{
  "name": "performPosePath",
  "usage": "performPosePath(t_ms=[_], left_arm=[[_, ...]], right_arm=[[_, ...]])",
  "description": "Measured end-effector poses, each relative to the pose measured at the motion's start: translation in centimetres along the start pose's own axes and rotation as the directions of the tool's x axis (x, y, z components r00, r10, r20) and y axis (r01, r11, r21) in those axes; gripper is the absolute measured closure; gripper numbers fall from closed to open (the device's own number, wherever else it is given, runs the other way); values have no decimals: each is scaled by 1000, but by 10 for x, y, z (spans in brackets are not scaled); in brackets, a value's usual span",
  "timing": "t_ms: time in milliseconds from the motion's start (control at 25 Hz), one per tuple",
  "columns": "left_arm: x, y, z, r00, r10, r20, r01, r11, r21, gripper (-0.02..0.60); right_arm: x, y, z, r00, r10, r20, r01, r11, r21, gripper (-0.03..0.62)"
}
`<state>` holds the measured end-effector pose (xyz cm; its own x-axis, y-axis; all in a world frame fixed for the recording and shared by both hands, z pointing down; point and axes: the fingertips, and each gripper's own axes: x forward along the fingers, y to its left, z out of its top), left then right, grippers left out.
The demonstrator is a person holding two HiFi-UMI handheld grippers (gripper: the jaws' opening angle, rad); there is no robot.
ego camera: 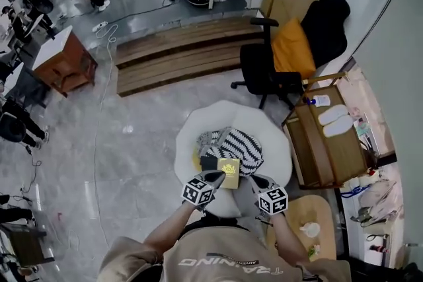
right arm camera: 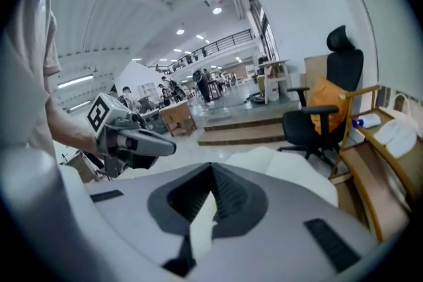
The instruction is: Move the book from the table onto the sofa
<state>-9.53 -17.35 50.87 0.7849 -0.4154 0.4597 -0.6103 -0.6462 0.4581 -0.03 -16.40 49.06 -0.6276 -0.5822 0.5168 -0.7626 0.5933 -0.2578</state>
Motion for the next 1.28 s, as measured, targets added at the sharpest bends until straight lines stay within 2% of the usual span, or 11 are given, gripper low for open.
performPosePath(t_ms=[200, 320, 480, 640, 800, 920, 1040, 1160, 1280], left_arm=[[-31, -27, 55, 996, 8, 88, -15, 997, 80, 575], [-45, -39, 91, 989, 11, 145, -31, 990, 138, 575], [-62, -51, 134, 979, 20, 205, -58, 981, 183, 576], [-88, -61, 181, 958, 25, 285, -84, 977, 197, 575], [-114, -71, 217, 939, 53, 340, -144, 958, 248, 575], [-132, -76, 242, 922, 66, 382, -181, 945, 273, 575], [-145, -83, 263, 908, 73, 412, -211, 930, 300, 575], [-158, -93, 278, 900, 43, 435, -191, 934, 303, 575], [-166, -97, 286, 893, 48, 447, -204, 929, 308, 575]], right_arm=[[-31, 9, 52, 993, -4, 118, 11, 998, -57, 589], [-49, 16, 86, 978, 9, 210, -1, 999, -38, 589], [-63, 31, 124, 958, 14, 286, 4, 998, -64, 589], [-80, 50, 167, 937, -7, 348, 50, 992, -113, 589], [-99, 67, 212, 919, 2, 394, 87, 974, -210, 589], [-113, 75, 244, 898, -4, 440, 135, 955, -266, 589], [-127, 79, 268, 868, 11, 496, 130, 960, -249, 589], [-143, 84, 288, 830, 12, 557, 131, 968, -216, 589], [-150, 87, 299, 815, -16, 580, 178, 958, -224, 589]])
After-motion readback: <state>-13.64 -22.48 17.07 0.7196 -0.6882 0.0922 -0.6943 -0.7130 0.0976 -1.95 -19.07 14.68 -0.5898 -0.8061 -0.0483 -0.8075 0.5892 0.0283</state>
